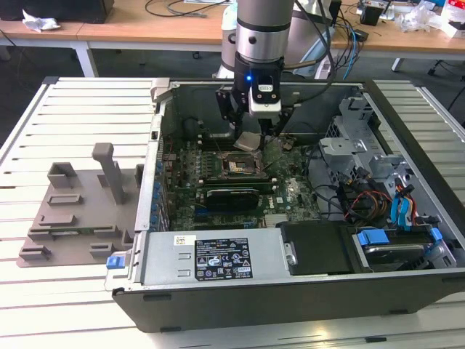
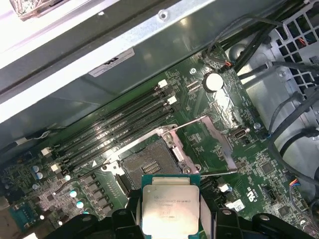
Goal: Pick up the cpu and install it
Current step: 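Place the cpu into insertion slot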
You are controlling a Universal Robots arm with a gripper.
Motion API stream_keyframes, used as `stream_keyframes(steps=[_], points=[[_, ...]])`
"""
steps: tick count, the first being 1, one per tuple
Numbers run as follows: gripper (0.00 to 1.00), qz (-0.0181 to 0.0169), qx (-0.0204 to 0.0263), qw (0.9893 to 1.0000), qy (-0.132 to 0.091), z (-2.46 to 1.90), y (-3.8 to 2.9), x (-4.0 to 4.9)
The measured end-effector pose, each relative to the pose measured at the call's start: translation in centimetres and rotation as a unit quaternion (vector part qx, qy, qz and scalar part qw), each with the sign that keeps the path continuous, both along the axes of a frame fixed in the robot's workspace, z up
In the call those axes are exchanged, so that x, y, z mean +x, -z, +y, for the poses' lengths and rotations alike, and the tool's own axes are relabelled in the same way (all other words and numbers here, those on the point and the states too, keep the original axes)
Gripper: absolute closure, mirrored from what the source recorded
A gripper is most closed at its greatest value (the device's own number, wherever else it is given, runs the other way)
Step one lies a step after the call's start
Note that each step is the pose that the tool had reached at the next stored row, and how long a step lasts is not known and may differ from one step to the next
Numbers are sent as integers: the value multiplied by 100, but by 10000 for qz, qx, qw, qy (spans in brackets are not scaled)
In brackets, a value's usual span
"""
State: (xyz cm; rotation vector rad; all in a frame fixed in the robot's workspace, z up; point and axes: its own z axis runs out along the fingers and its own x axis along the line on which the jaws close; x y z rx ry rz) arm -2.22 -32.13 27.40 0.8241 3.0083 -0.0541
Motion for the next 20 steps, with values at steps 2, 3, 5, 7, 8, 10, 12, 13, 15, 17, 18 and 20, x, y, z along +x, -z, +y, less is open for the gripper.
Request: stream_keyframes(steps=[2,3,5,7,8,10,12,13,15,17,18,20], points=[[45,0,-1,10000,52,0,0,0],[45,0,-1,10000,76,0,0,0],[45,0,-1,9999,149,0,1,0],[45,0,-2,9997,231,0,2,0],[45,0,-2,9996,282,0,3,0],[45,0,-3,9995,325,0,3,0],[45,0,-4,9991,427,0,4,0],[45,0,-4,9989,463,0,5,0],[45,0,-4,9983,582,0,6,0],[45,0,-12,9966,818,0,7,0],[45,0,-14,9962,873,0,7,0],[45,0,-18,9952,977,0,7,0]])
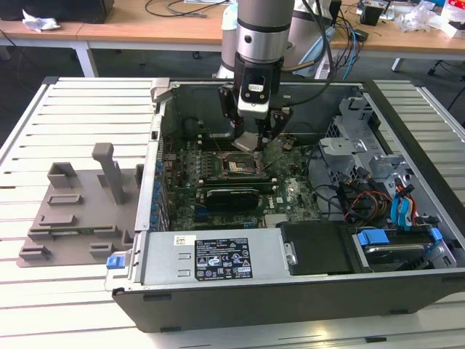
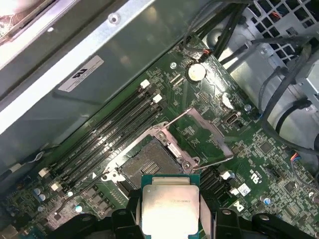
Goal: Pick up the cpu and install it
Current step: 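Place the cpu into insertion slot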
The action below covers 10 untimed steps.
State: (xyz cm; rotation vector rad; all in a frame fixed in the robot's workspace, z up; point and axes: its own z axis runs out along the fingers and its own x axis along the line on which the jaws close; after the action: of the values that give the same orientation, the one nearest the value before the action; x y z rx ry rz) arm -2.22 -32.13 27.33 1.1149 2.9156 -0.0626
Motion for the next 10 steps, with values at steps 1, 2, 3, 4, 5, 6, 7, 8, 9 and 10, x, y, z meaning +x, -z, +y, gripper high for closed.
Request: stream_keyframes(steps=[1,2,3,4,5,6,7,8,9,10], points=[[45,0,-1,10000,31,0,0,0],[45,0,-3,10000,96,0,0,0],[45,0,-4,9999,164,0,1,0],[45,0,-6,9997,264,0,1,0],[45,0,-7,9995,319,0,1,0],[45,0,-8,9994,360,0,1,0],[45,0,-9,9992,390,0,1,0],[45,0,-9,9990,437,0,2,0],[45,0,-10,9989,464,0,2,0],[45,0,-10,9988,494,0,2,0]])
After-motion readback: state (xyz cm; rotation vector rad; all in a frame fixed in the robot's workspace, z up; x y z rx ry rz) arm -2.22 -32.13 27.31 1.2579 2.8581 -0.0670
